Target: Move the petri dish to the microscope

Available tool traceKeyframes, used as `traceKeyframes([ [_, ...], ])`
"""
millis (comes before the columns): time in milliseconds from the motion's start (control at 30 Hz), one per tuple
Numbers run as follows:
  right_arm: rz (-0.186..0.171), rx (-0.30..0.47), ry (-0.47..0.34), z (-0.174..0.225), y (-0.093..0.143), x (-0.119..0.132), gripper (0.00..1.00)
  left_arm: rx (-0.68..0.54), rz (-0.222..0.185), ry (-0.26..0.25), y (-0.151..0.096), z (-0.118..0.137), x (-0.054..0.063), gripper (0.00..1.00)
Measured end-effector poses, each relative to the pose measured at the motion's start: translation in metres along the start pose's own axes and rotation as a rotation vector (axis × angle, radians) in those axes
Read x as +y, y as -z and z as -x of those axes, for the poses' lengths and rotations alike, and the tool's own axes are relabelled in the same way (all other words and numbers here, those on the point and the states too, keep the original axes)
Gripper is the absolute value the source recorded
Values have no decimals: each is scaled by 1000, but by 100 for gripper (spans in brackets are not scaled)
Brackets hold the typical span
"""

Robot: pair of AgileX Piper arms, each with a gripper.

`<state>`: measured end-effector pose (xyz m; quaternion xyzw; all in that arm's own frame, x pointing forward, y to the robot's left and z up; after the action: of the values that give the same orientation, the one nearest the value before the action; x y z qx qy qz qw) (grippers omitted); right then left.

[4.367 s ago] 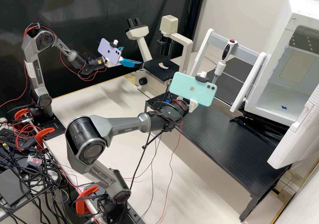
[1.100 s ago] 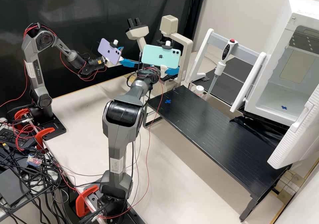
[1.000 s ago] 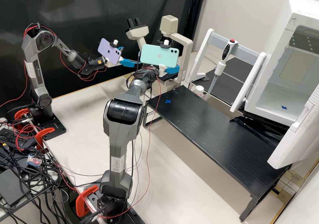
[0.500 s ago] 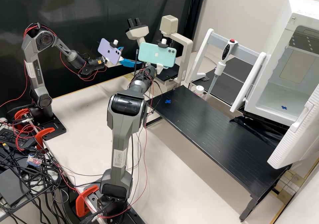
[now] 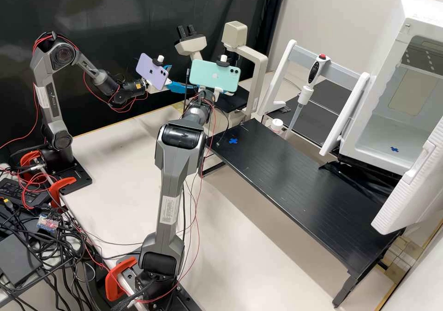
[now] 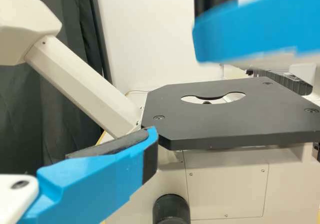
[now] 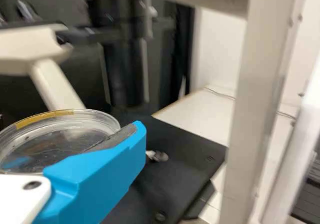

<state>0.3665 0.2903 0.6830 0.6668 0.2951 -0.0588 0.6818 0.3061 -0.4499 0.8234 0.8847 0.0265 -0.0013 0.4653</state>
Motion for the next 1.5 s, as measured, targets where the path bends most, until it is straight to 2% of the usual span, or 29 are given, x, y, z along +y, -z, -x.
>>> traceKeyframes([
  [67,14,-31,-1,-6,-3,-1,0,0,0,0,0,0,0,100],
  [100,4,-46,0,-9,-4,-1,0,0,0,0,0,0,0,100],
  [133,16,-55,2,-10,-5,-1,0,0,0,0,0,0,0,100],
  [200,8,-74,6,-14,-7,-2,0,0,0,0,0,0,0,100],
  [300,20,-96,15,-20,-9,-4,0,0,0,0,0,0,0,100],
  [367,15,-106,13,-24,-10,-4,0,0,0,0,0,0,0,100],
  [500,62,-111,21,-30,-7,-6,0,0,0,0,0,0,0,100],
  [567,74,-108,21,-32,-3,-7,0,0,0,0,0,0,0,100],
  [800,91,-126,31,-40,-2,-11,0,0,0,0,0,0,0,100],
  [967,90,-147,40,-44,-4,-13,0,0,0,0,0,0,0,100],
  [1000,75,-154,42,-46,-5,-13,0,0,0,0,0,0,0,100],
  [1033,81,-159,45,-47,-5,-13,0,0,0,0,0,0,0,100],
  [1067,64,-164,46,-48,-5,-13,0,0,0,0,0,0,0,100],
  [1200,61,-171,52,-53,-4,-13,0,0,0,0,0,0,0,100],
  [1500,58,-144,63,-68,-4,-18,0,0,0,0,0,0,0,100],
])
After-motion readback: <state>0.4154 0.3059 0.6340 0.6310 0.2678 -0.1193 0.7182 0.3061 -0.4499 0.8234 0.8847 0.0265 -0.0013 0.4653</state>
